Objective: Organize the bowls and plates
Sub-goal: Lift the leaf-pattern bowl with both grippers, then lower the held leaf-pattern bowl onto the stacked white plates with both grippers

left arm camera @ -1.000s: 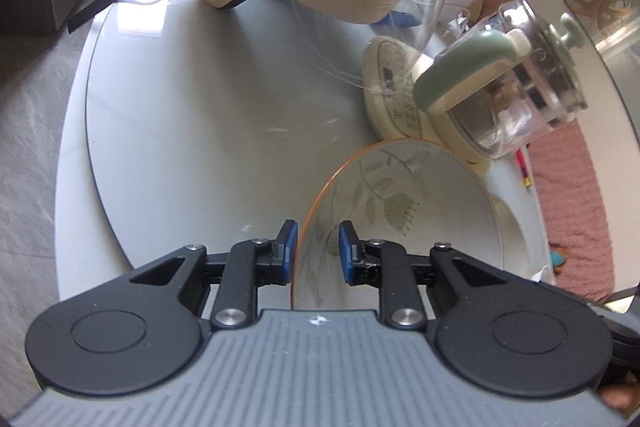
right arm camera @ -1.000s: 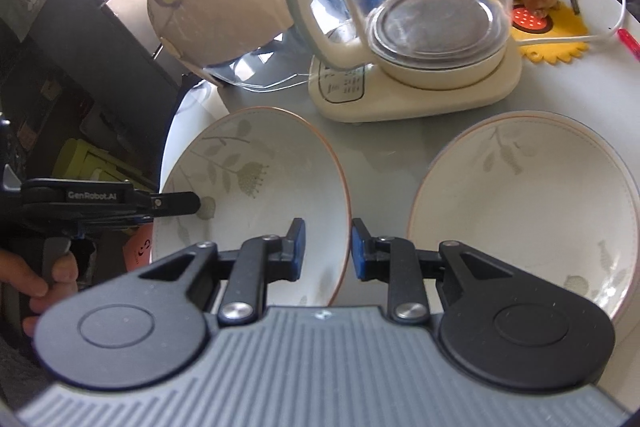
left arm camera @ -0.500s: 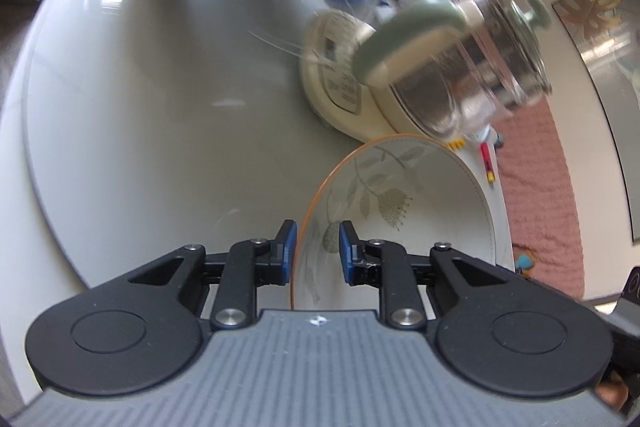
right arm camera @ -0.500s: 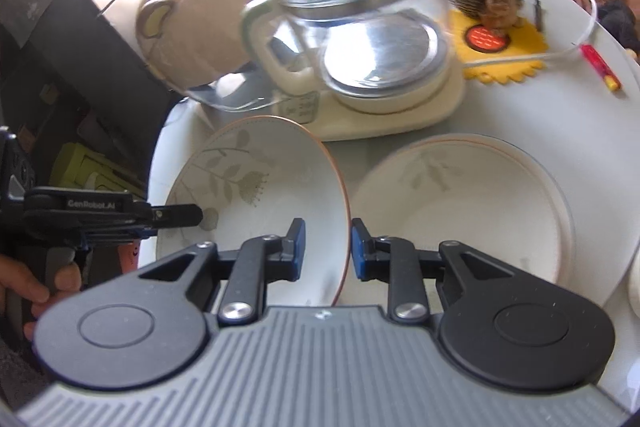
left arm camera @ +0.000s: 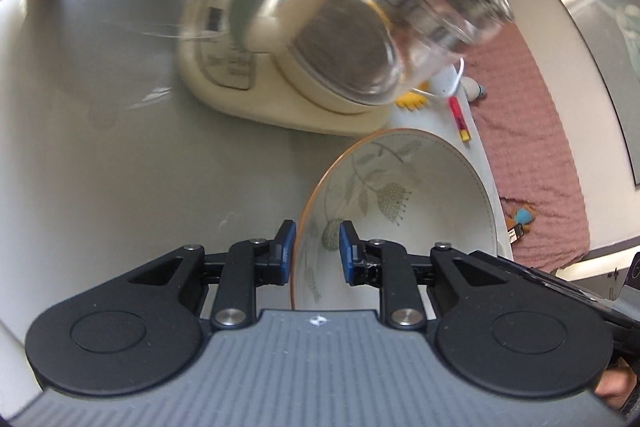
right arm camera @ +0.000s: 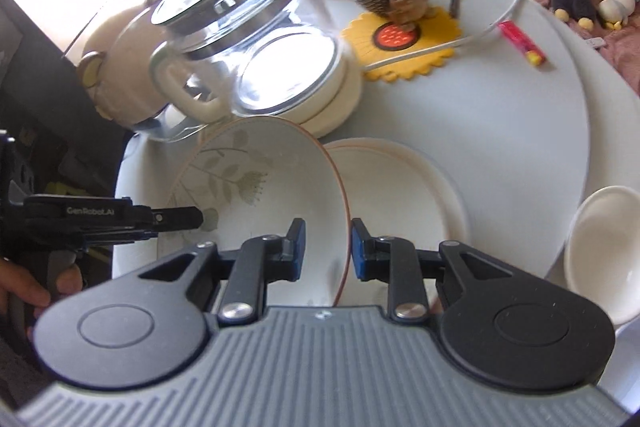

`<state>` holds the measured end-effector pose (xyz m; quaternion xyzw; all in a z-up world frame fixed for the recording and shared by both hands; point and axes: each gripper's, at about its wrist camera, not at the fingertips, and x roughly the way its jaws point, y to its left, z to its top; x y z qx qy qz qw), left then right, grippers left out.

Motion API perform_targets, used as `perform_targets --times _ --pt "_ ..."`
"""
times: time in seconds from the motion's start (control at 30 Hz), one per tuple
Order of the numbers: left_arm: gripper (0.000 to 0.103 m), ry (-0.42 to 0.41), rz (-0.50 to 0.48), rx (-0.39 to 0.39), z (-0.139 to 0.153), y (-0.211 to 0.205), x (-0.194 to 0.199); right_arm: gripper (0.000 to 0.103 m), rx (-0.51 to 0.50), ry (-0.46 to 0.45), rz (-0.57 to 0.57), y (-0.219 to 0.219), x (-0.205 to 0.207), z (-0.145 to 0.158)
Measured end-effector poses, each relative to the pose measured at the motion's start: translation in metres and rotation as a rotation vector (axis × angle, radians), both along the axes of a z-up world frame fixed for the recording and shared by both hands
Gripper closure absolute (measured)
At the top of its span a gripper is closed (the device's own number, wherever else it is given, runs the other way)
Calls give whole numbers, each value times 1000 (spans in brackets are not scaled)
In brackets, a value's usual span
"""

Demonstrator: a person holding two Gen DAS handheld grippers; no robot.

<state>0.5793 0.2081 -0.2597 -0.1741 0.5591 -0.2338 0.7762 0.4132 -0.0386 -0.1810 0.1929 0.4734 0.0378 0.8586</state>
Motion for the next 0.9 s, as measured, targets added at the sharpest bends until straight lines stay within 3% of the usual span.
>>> perform_targets --times 0.43,0.9 --pt "77 51 19 2 -28 -55 -1 76 0 -4 -41 -52 -7 -14" --pt "77 7 -25 139 -32 -86 -1 76 45 -17 -41 -63 -1 -32"
